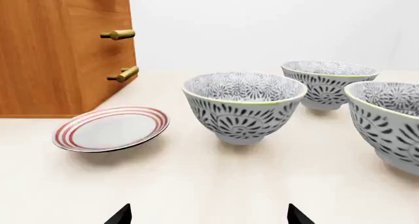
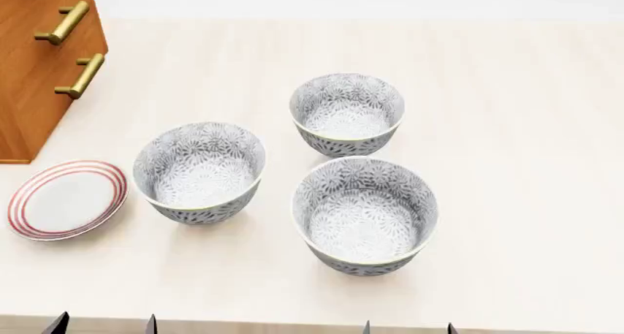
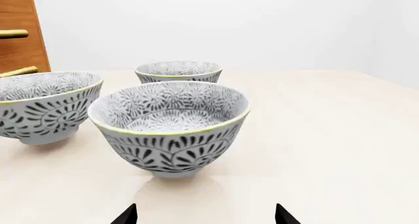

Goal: Stack the bowl at the front on the bowl in the middle.

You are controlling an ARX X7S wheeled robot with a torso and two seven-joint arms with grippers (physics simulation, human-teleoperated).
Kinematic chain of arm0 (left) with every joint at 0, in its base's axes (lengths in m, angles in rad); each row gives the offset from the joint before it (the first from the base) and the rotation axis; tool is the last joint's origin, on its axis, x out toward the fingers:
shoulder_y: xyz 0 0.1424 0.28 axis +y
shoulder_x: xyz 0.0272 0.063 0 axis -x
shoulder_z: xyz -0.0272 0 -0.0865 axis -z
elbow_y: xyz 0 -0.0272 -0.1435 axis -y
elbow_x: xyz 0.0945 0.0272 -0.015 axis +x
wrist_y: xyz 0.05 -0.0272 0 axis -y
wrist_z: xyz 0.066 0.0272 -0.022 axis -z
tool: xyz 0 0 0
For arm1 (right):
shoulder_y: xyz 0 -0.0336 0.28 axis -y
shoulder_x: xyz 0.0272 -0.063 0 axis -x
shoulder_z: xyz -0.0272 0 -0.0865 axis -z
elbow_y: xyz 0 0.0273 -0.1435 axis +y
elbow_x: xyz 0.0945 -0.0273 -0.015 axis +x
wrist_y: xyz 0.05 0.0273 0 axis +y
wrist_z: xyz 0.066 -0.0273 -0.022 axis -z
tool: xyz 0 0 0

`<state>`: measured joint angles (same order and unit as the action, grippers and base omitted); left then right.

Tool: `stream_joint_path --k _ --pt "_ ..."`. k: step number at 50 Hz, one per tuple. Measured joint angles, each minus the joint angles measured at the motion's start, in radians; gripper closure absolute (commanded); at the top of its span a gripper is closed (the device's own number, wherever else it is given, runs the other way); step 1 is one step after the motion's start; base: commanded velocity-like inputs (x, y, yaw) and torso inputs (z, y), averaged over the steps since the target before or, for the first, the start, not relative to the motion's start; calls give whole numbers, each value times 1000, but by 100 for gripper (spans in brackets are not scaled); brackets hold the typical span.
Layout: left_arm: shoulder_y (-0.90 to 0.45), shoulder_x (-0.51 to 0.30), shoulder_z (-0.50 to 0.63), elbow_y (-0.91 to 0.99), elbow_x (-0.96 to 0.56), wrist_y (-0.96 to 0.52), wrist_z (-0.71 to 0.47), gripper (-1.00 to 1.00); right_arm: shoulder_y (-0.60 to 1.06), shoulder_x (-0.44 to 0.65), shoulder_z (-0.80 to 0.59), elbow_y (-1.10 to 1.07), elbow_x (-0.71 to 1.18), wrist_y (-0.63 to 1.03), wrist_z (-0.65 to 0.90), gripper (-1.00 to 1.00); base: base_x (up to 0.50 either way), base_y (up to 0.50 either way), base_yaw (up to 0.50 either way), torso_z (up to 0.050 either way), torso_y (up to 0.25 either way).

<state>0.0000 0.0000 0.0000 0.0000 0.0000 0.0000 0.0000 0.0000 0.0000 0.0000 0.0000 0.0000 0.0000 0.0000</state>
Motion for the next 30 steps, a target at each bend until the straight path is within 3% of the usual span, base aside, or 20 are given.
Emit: stream_joint_path --k 20,30 --pt "9 -37 44 27 -54 -12 -48 -100 -3 38 -36 -27 61 34 45 -100 0 0 0 0 0" --pt "-25 -72 51 253 -121 -278 -80 -100 17 85 -10 -311 188 353 93 -100 0 0 0 0 0"
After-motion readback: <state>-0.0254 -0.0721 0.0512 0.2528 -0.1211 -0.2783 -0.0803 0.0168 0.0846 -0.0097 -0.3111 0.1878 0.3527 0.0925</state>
